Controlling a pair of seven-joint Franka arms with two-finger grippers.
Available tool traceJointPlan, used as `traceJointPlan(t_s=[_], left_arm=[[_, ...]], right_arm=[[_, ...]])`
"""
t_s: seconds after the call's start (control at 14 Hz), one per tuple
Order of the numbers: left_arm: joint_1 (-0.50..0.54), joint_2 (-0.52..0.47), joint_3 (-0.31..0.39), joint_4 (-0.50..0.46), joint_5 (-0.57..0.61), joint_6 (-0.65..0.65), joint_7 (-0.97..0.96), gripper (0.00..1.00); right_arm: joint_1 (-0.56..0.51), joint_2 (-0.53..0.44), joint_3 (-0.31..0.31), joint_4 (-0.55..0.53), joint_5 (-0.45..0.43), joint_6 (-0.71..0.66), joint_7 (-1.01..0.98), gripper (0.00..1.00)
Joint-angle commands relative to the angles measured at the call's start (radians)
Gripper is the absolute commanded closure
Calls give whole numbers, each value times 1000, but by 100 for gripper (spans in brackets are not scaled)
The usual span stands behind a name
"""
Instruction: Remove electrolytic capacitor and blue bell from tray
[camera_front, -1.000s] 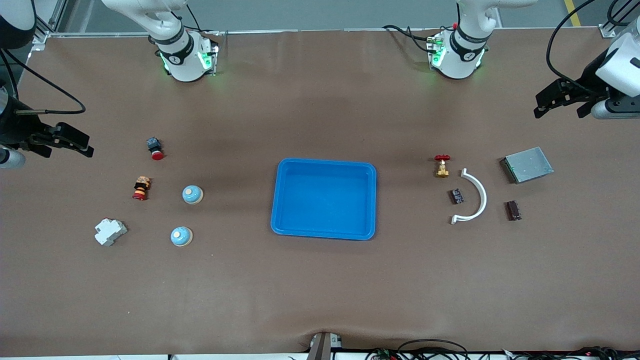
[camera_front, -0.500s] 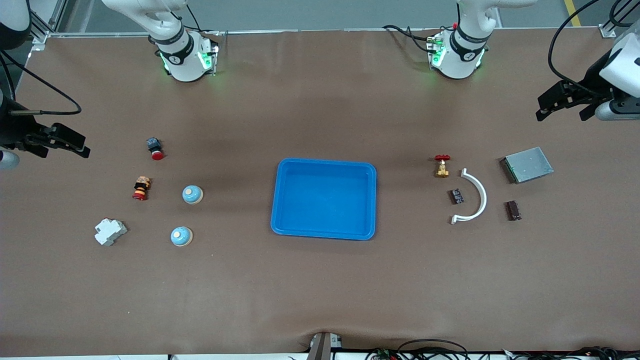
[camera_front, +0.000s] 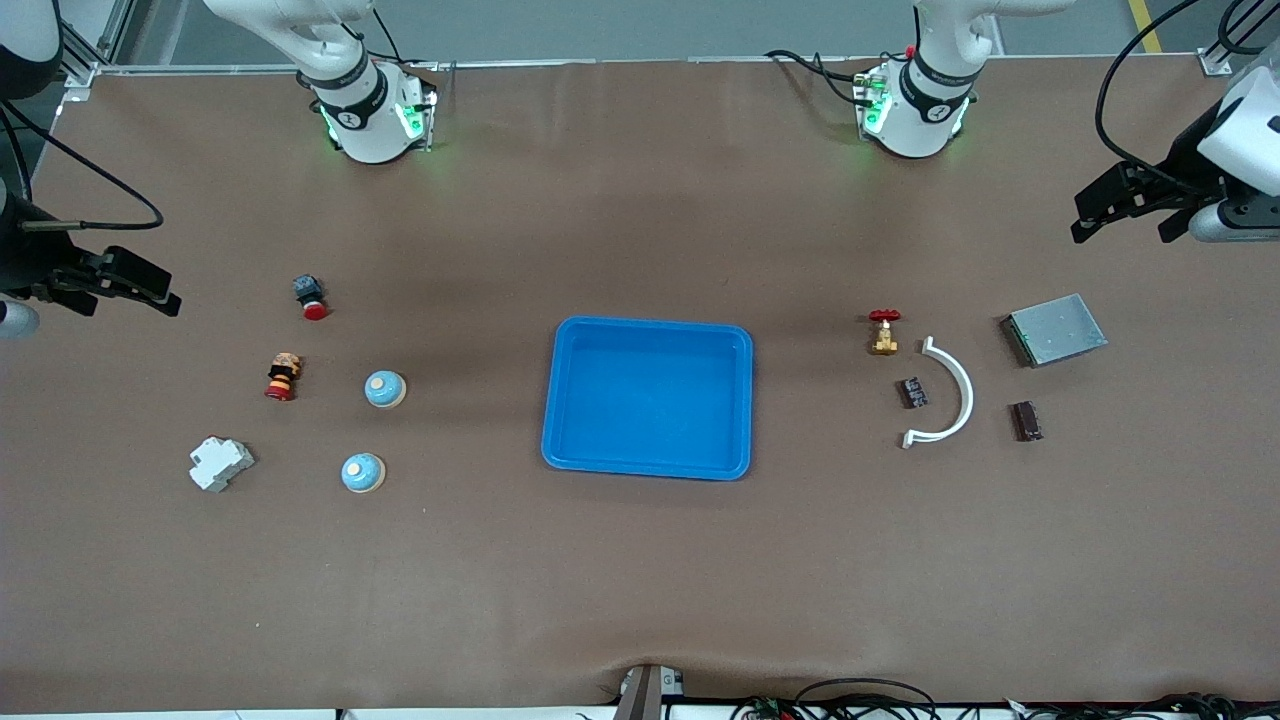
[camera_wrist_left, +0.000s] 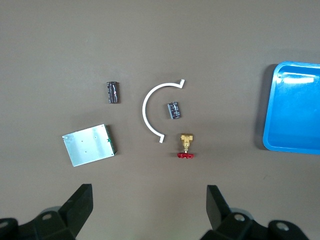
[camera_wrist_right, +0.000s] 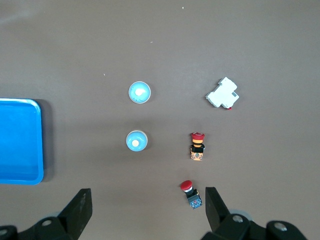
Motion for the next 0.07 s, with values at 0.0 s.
traceJointPlan(t_s=[0.0], left_arm=[[-3, 14, 1, 24, 9, -5, -4, 0]], right_arm=[[-13, -34, 9, -34, 14, 12, -1, 0]])
